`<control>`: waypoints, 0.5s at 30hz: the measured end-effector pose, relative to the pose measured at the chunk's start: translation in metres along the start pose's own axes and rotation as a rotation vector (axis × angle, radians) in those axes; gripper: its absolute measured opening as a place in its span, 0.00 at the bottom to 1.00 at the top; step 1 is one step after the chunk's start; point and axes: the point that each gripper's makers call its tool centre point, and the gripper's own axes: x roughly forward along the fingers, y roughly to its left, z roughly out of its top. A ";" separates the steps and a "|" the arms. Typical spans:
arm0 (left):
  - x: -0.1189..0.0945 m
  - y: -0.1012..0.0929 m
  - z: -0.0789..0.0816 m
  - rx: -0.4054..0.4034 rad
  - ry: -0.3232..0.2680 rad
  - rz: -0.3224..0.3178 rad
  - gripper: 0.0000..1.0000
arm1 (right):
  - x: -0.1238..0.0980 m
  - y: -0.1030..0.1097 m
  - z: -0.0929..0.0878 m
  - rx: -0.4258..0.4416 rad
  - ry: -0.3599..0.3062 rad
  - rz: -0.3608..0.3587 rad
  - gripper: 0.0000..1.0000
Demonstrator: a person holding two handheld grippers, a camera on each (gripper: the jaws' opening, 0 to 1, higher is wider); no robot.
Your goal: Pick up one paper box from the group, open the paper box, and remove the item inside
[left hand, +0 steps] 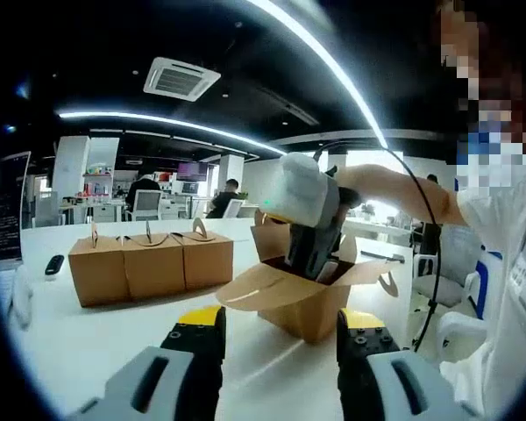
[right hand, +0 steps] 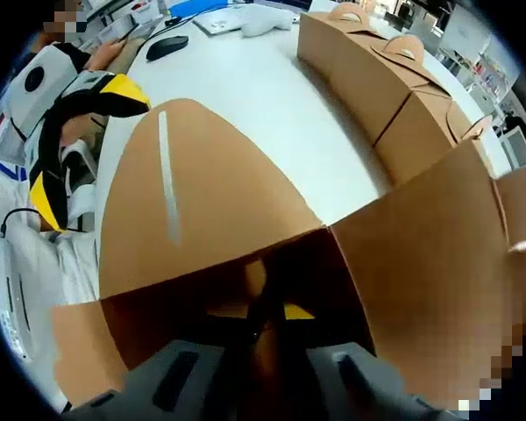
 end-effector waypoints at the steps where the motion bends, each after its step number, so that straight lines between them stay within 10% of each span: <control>1: 0.000 0.001 0.000 0.002 0.000 0.003 0.52 | 0.001 0.000 0.001 -0.003 0.003 -0.004 0.11; 15: 0.001 -0.006 0.007 0.027 0.000 -0.005 0.52 | -0.001 0.003 0.004 0.020 0.020 -0.034 0.08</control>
